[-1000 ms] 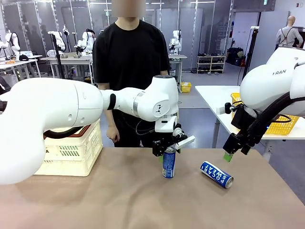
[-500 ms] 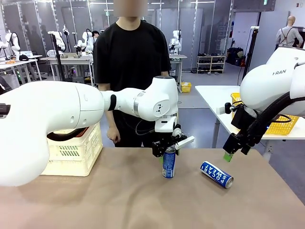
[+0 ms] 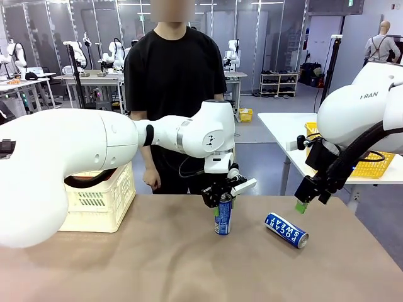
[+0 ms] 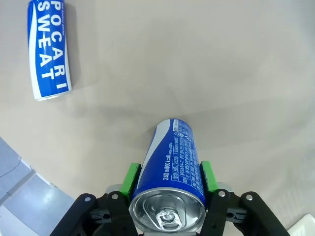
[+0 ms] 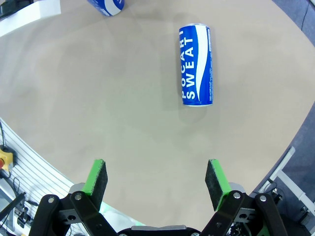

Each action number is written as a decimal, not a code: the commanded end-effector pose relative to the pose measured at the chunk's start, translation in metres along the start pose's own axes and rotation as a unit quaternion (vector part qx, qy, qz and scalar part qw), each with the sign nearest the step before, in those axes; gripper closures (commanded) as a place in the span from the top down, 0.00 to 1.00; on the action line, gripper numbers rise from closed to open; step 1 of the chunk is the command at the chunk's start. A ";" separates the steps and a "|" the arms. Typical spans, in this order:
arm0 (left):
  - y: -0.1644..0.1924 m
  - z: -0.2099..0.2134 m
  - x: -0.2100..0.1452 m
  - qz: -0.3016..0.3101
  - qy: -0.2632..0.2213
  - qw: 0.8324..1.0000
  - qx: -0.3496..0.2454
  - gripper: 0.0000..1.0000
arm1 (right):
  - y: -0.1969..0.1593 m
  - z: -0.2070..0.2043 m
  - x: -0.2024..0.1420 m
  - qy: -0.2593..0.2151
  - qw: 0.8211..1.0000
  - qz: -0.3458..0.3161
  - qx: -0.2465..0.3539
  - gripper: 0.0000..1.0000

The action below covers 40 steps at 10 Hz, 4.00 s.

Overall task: Place the drinks into the Shopping basket.
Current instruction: Pick up one drink and place it into the Shopping basket.

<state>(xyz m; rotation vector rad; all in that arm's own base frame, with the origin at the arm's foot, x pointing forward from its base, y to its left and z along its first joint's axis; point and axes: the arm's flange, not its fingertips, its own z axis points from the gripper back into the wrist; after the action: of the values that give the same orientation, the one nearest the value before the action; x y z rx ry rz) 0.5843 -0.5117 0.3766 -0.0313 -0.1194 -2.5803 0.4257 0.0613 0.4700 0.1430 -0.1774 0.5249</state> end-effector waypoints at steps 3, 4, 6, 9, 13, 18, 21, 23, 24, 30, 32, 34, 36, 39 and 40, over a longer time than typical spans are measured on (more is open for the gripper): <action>0.003 0.022 0.000 0.010 -0.014 1.000 -0.018 0.15 | -0.002 0.001 -0.001 0.004 1.000 0.004 -0.003 1.00; -0.008 0.039 0.001 0.016 -0.016 1.000 -0.017 0.15 | -0.002 0.001 -0.001 0.004 1.000 0.004 -0.003 1.00; -0.037 0.078 -0.003 0.025 -0.044 0.999 -0.008 0.15 | -0.002 0.001 -0.001 0.004 1.000 0.004 -0.003 1.00; -0.087 0.129 -0.022 0.043 -0.026 0.999 -0.001 0.15 | -0.002 0.001 -0.001 0.004 1.000 0.004 -0.003 1.00; -0.174 0.190 -0.074 0.122 -0.026 0.990 0.061 0.15 | -0.002 0.001 -0.001 0.004 1.000 0.004 -0.003 1.00; -0.254 0.239 -0.113 0.214 0.014 0.973 0.090 0.15 | -0.002 0.001 -0.001 0.004 1.000 0.004 -0.003 1.00; -0.270 0.247 -0.119 0.211 0.008 0.975 0.073 0.15 | -0.002 0.001 -0.001 0.004 1.000 0.004 -0.003 1.00; -0.258 0.247 -0.124 0.216 0.011 0.973 0.077 0.15 | -0.002 0.001 -0.001 0.004 1.000 0.004 -0.003 1.00; -0.258 0.247 -0.124 0.216 0.011 0.973 0.077 0.15 | -0.002 0.001 -0.001 0.004 1.000 0.004 -0.003 1.00; -0.270 0.281 -0.140 0.231 0.042 0.966 0.109 0.58 | -0.002 0.001 -0.001 0.004 1.000 0.004 -0.003 1.00; -0.282 0.301 -0.169 0.272 0.062 0.954 0.110 0.58 | -0.002 0.001 -0.001 0.004 1.000 0.004 -0.003 1.00; -0.295 0.306 -0.211 0.313 0.065 0.943 0.097 0.58 | -0.002 0.001 -0.001 0.004 1.000 0.004 -0.003 1.00; -0.315 0.299 -0.261 0.357 0.058 0.926 0.107 0.58 | -0.002 0.001 -0.001 0.004 1.000 0.004 -0.003 1.00; -0.332 0.272 -0.296 0.352 0.049 0.931 0.086 0.58 | -0.002 0.001 -0.001 0.004 1.000 0.004 -0.003 1.00; -0.337 0.262 -0.307 0.367 0.045 0.926 0.076 0.58 | -0.002 0.001 -0.001 0.004 1.000 0.004 -0.003 1.00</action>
<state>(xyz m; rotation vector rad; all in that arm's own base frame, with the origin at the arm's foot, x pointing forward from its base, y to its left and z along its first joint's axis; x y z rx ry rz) 0.6581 -0.0446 0.5866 0.1157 -0.2278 -1.8131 0.4257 0.0611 0.4699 0.1430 -0.1771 0.5244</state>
